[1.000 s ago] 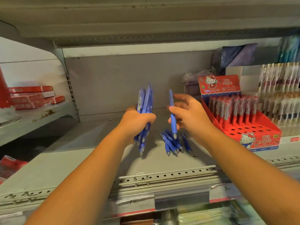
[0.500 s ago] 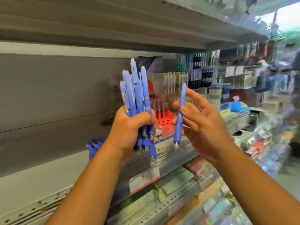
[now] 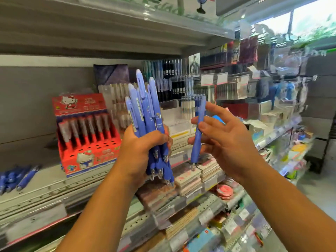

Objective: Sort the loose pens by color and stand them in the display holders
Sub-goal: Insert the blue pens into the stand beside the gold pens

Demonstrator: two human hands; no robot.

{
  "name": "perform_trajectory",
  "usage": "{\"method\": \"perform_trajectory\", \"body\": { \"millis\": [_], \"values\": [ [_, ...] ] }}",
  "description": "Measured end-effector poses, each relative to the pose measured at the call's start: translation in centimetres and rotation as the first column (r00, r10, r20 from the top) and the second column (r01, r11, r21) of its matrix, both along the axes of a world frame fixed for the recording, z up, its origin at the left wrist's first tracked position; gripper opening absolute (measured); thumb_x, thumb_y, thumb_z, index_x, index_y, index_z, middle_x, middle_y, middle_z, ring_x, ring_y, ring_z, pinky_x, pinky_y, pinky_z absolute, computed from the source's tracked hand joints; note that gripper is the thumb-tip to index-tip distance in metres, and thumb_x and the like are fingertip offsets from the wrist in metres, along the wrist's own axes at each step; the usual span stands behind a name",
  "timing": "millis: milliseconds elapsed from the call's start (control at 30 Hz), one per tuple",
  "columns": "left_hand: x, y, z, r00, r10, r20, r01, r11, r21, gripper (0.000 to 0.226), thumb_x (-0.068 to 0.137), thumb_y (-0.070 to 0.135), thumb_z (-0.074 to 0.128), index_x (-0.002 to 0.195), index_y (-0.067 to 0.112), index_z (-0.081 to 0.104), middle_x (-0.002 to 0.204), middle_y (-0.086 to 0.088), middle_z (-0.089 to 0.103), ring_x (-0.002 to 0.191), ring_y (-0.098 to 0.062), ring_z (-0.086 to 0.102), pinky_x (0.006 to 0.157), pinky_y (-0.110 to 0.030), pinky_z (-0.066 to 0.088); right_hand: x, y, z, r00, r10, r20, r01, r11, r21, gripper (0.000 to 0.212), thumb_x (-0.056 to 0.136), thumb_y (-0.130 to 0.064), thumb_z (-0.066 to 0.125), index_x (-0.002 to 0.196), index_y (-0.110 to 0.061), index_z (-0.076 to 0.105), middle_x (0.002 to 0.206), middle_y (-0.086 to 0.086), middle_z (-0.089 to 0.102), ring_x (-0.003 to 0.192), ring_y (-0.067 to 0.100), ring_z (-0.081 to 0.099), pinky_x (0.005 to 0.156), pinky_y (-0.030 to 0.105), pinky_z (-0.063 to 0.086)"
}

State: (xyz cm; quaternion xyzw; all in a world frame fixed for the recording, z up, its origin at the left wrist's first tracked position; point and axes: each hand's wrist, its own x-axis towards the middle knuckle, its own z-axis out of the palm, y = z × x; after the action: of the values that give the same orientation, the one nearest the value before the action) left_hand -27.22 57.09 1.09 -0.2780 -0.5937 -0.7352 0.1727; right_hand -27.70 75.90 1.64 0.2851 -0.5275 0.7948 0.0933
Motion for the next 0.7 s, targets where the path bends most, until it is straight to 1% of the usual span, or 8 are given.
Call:
{"method": "perform_trajectory", "body": {
  "millis": [167,267,300,367,433,567,633,700],
  "values": [
    [-3.0,4.3,-1.0,0.996,0.075,0.041,-0.074,0.997,-0.010,0.018,0.057,0.017,0.071,0.073,0.014,0.063,0.068,-0.008,0.058,0.057,-0.028,0.051,0.052,-0.033,0.046,-4.2,4.3,-0.8,0.997,0.068,0.023,-0.069,0.998,0.013,0.058,0.074,-0.015,0.069,0.130,-0.019,0.053,0.098,0.008,0.073,0.066,0.030,0.072,0.050,0.027,0.054],
    [-5.0,5.1,-1.8,0.990,0.122,0.070,-0.122,0.992,0.007,0.032,0.055,0.017,0.073,0.082,0.008,0.060,0.071,-0.008,0.059,0.058,-0.027,0.053,0.051,-0.033,0.046,-7.2,5.4,-1.4,0.995,0.095,0.026,-0.096,0.995,0.011,0.060,0.073,-0.017,0.071,0.131,-0.020,0.054,0.099,0.011,0.070,0.066,0.033,0.072,0.048,0.029,0.053],
    [-5.9,5.2,-2.0,0.988,0.136,0.067,-0.137,0.991,0.005,0.032,0.054,0.017,0.073,0.083,0.009,0.060,0.070,-0.008,0.059,0.057,-0.027,0.053,0.051,-0.033,0.046,-8.4,5.6,-1.5,0.994,0.104,0.028,-0.105,0.994,0.011,0.060,0.073,-0.017,0.072,0.130,-0.021,0.054,0.100,0.013,0.069,0.067,0.033,0.072,0.047,0.030,0.053],
    [-7.6,5.1,-2.2,0.986,0.163,0.044,-0.162,0.987,-0.012,0.022,0.054,0.018,0.071,0.075,0.016,0.065,0.069,-0.008,0.058,0.056,-0.026,0.052,0.050,-0.033,0.046,-10.7,5.7,-1.6,0.992,0.123,0.030,-0.123,0.992,0.023,0.059,0.072,-0.018,0.072,0.129,-0.020,0.054,0.100,0.016,0.068,0.069,0.034,0.072,0.047,0.031,0.054],
    [-9.5,4.8,-2.1,0.985,0.170,0.034,-0.170,0.985,0.005,0.016,0.054,0.018,0.070,0.069,0.022,0.067,0.067,-0.007,0.057,0.055,-0.024,0.050,0.049,-0.032,0.046,-13.3,5.7,-1.6,0.989,0.143,0.024,-0.144,0.989,0.045,0.058,0.073,-0.017,0.072,0.128,-0.018,0.052,0.096,0.015,0.067,0.069,0.036,0.072,0.047,0.032,0.054],
    [-14.0,3.8,-0.6,0.988,0.149,0.035,-0.152,0.985,0.083,0.012,0.057,0.013,0.068,0.068,0.019,0.067,0.066,-0.006,0.053,0.053,-0.023,0.048,0.048,-0.031,0.045,-18.5,5.5,-0.4,0.988,0.154,-0.010,-0.153,0.985,0.080,0.052,0.076,-0.013,0.071,0.123,-0.016,0.049,0.085,0.012,0.065,0.070,0.039,0.070,0.047,0.034,0.054],
    [-16.1,3.4,0.4,0.975,0.220,0.030,-0.222,0.969,0.104,0.012,0.057,0.010,0.068,0.066,0.019,0.066,0.067,-0.005,0.054,0.055,-0.023,0.048,0.048,-0.032,0.045,-21.0,5.2,0.5,0.988,0.149,-0.046,-0.143,0.983,0.112,0.048,0.081,-0.007,0.070,0.121,-0.015,0.046,0.078,0.009,0.065,0.069,0.038,0.068,0.048,0.037,0.055],
    [-17.8,3.1,1.2,0.957,0.289,0.010,-0.288,0.951,0.115,0.013,0.057,0.015,0.070,0.068,0.020,0.066,0.069,-0.005,0.056,0.056,-0.025,0.050,0.048,-0.033,0.046,-23.3,4.6,1.4,0.985,0.134,-0.105,-0.119,0.983,0.137,0.046,0.085,0.000,0.068,0.122,-0.015,0.043,0.072,0.005,0.066,0.065,0.031,0.069,0.049,0.039,0.057]
  ]
}}
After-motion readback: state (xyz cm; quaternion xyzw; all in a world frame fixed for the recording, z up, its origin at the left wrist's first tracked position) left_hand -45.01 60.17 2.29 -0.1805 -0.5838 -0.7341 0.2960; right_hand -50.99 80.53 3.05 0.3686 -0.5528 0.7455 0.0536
